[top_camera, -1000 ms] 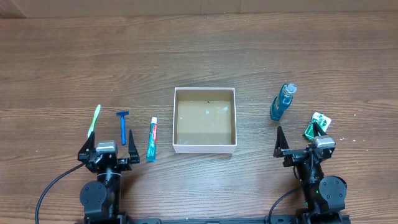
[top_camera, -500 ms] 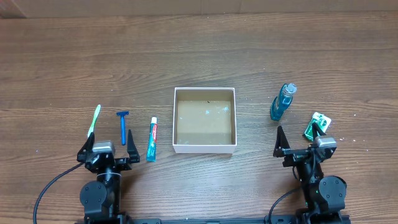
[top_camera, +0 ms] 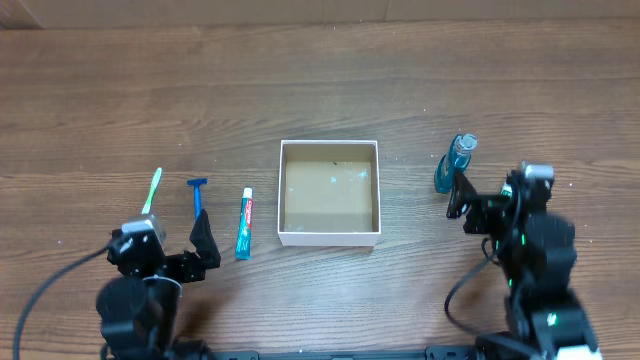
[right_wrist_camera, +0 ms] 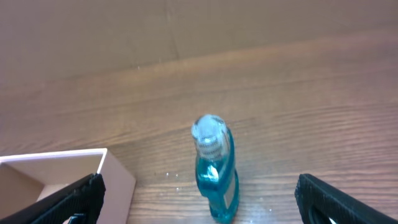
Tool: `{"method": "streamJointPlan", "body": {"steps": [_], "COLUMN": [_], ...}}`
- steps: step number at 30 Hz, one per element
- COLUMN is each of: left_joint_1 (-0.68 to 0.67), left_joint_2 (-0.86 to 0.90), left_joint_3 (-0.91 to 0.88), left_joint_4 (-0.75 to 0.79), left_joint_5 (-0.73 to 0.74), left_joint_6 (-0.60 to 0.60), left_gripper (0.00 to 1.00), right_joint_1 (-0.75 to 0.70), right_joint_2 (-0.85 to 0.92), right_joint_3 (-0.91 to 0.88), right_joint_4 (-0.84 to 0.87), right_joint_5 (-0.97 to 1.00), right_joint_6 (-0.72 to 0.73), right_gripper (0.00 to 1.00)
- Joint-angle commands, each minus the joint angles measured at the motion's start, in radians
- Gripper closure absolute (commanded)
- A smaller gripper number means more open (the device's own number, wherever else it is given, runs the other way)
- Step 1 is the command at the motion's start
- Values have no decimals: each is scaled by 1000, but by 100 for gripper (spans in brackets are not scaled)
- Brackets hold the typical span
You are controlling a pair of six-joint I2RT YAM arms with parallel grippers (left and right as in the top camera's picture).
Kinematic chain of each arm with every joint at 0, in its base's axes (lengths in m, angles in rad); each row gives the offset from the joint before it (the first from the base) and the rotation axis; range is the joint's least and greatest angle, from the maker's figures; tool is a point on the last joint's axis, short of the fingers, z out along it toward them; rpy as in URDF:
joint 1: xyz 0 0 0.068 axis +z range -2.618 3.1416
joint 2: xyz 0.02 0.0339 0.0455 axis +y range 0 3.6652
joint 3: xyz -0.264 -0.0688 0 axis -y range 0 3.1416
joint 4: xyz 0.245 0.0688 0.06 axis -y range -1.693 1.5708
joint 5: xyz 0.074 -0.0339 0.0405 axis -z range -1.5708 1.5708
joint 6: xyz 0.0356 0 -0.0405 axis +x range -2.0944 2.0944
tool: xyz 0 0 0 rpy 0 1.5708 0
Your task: Pack container
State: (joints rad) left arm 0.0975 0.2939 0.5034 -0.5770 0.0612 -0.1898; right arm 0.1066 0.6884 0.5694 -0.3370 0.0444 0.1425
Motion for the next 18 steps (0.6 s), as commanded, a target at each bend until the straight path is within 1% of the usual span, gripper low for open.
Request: {"method": "streamJointPlan", "body": {"steps": [1, 3, 5, 8, 10, 11, 13, 15, 18], "left_joint_1": [-8, -8, -8, -8, -8, -8, -8, -8, -8], "left_joint_2": [198, 302, 424, 568, 660, 706, 769, 808, 824], "left_joint_3": [189, 288, 412, 571, 682, 736, 807, 842, 842], "left_joint_4": [-87, -161, -262, -414, -528, -582, -636, -655, -655], "left_joint_5": [10, 11, 11, 11, 10, 10, 11, 24, 45], "left_joint_6": [-15, -15, -13, -12, -13, -13, -13, -13, -13], "left_gripper": [0, 0, 0, 0, 0, 0, 0, 0, 0], "right_joint_1": [5, 5, 5, 5, 5, 5, 5, 5, 5], "right_joint_2": [214, 324, 457, 598, 661, 674, 674, 673, 690], "right_joint_3": [267, 406, 586, 776, 872, 898, 908, 908, 908], "right_joint_4": [-130, -237, -394, -562, -644, -666, -668, -662, -675], "right_joint_5": [-13, -13, -12, -12, -32, -57, -72, -68, -27], "right_joint_6": [15, 14, -16, -19, -19, -19, -19, -8, 42], "right_gripper": [0, 0, 0, 0, 0, 0, 0, 0, 0]}}
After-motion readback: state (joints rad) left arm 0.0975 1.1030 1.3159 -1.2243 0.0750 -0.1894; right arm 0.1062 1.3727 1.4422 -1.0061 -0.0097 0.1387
